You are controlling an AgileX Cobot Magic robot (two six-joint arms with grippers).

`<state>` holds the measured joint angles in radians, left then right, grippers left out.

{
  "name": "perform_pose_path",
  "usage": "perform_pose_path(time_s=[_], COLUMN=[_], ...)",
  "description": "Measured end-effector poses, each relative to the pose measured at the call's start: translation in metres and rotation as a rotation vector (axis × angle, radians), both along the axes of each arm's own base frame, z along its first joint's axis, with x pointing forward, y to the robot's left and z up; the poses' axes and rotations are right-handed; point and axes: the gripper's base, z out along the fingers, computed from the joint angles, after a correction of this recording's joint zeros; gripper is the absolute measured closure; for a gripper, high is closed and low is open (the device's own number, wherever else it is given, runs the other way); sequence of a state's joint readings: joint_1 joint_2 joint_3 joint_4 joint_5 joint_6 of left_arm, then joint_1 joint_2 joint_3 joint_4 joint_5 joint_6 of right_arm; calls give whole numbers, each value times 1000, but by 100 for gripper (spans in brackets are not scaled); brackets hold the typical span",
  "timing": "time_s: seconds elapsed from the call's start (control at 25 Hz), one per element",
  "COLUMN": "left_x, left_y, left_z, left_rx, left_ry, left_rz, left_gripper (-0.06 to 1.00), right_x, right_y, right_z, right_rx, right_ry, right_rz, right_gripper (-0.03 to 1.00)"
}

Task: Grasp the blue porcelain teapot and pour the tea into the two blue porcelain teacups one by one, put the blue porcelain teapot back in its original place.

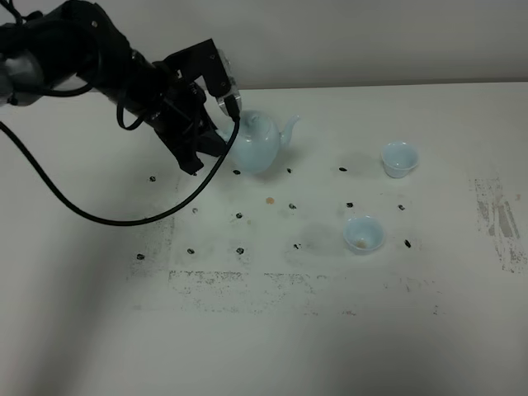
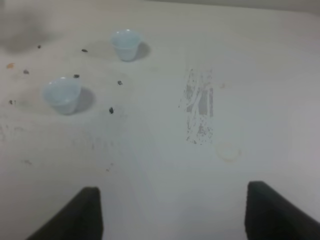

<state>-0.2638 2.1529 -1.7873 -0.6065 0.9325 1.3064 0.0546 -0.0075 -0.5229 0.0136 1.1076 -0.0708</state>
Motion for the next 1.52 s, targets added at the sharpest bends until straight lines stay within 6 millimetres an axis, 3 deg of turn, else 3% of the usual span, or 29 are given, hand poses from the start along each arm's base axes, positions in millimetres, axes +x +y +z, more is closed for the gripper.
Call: perform_pose_path(time_s=[0.24, 0.36, 0.96, 1.52], left_x=[31, 35, 19, 22], left_y=[-14, -23, -67, -72], left_z=[-6, -8, 1, 4], left_rx=[-41, -57, -55, -80], left_ry=[22, 56, 75, -32], left_rz=[-86, -55, -71, -145], left_gripper=[94, 94, 94, 94], right_x=[0, 0, 0, 0], right_y=[0, 0, 0, 0], right_z=[0, 0, 0, 0], right_rx=[0, 0, 0, 1], right_ry=[0, 0, 0, 0], right_rz=[0, 0, 0, 0], right_gripper=[39, 39, 39, 39])
